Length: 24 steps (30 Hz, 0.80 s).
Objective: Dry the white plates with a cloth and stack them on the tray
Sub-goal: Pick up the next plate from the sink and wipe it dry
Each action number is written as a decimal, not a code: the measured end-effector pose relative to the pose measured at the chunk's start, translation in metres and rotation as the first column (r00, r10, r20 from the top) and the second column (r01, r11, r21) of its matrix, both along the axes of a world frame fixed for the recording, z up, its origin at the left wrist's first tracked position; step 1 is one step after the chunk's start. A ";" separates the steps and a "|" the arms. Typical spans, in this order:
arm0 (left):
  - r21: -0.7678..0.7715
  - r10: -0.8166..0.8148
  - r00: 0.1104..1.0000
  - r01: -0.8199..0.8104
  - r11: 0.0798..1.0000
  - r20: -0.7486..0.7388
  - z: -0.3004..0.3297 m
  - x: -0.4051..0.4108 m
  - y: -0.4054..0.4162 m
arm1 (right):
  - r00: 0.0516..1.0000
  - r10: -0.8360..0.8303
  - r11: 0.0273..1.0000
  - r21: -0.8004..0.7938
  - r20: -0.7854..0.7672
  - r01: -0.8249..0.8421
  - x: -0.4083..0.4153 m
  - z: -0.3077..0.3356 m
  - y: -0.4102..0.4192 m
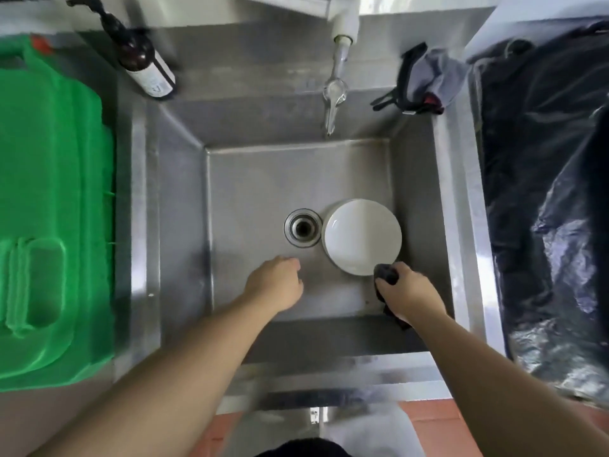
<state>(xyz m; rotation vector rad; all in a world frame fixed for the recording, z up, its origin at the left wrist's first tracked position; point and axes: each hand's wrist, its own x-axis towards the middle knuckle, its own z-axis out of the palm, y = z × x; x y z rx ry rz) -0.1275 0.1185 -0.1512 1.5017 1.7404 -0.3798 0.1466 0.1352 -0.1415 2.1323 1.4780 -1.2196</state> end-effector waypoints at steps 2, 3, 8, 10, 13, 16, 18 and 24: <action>-0.018 0.009 1.000 -0.009 1.000 0.011 -0.018 0.008 0.008 | 1.000 0.023 1.000 -0.012 0.014 -0.023 0.004 -0.017 0.002; -0.026 0.021 1.000 -0.021 0.999 0.017 -0.027 0.012 0.011 | 0.999 0.030 0.999 -0.017 0.016 -0.030 0.007 -0.025 0.002; 0.036 0.205 0.975 -0.208 0.977 0.081 -0.075 0.039 0.035 | 1.000 0.017 1.000 -0.003 0.011 -0.017 0.016 -0.061 0.002; 0.051 0.260 0.960 -0.266 0.963 0.104 -0.093 0.049 0.045 | 1.000 -0.004 1.000 0.006 -0.003 0.004 0.018 -0.071 0.001; 0.040 0.305 0.945 -0.311 0.949 0.119 -0.118 0.062 0.056 | 0.999 -0.039 0.999 0.014 -0.018 0.040 0.020 -0.083 0.000; 0.001 0.413 0.903 -0.416 0.909 0.116 -0.138 0.074 0.061 | 0.987 -0.142 0.990 -0.012 -0.079 0.141 0.018 -0.092 0.000; -0.035 0.506 0.854 -0.505 0.862 0.122 -0.149 0.080 0.063 | 0.976 -0.192 0.981 -0.015 -0.098 0.191 0.018 -0.096 0.001; -0.090 0.664 0.737 -0.658 0.748 0.126 -0.168 0.088 0.067 | 0.957 -0.264 0.964 -0.005 -0.124 0.265 0.020 -0.098 0.001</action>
